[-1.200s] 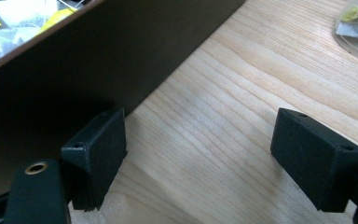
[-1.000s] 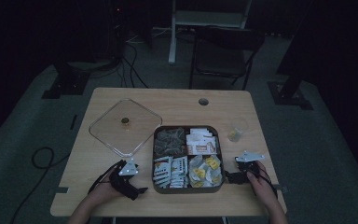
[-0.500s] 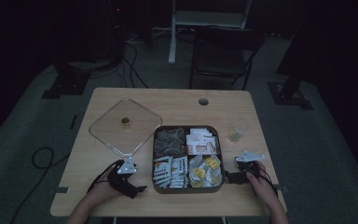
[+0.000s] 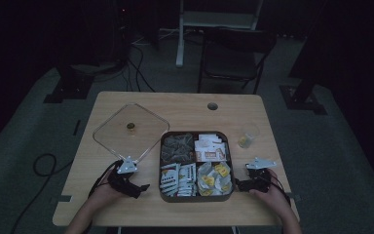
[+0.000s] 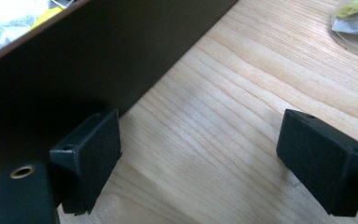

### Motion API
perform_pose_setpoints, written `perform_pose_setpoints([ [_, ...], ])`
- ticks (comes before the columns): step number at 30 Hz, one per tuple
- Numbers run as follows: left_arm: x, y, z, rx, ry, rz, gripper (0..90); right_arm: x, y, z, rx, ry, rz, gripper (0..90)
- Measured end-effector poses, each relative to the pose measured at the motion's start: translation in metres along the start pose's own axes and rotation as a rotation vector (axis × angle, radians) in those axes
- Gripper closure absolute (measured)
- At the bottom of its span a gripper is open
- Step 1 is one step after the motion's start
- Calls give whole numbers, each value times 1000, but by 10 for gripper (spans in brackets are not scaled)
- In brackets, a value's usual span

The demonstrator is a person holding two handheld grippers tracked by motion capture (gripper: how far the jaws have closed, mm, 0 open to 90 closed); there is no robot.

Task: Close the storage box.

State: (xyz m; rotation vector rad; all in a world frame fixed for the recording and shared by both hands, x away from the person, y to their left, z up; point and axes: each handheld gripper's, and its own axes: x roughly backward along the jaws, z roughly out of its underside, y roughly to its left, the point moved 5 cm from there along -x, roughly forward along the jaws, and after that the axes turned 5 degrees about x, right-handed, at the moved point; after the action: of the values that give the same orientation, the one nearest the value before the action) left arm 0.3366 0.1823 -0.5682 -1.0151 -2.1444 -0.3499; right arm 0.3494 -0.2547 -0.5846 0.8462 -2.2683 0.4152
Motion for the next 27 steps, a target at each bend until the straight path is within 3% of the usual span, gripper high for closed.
perform_pose_setpoints([
  [27,-2,50,-23,130,-57,-134,20,0,0,0,0,1,0,131],
])
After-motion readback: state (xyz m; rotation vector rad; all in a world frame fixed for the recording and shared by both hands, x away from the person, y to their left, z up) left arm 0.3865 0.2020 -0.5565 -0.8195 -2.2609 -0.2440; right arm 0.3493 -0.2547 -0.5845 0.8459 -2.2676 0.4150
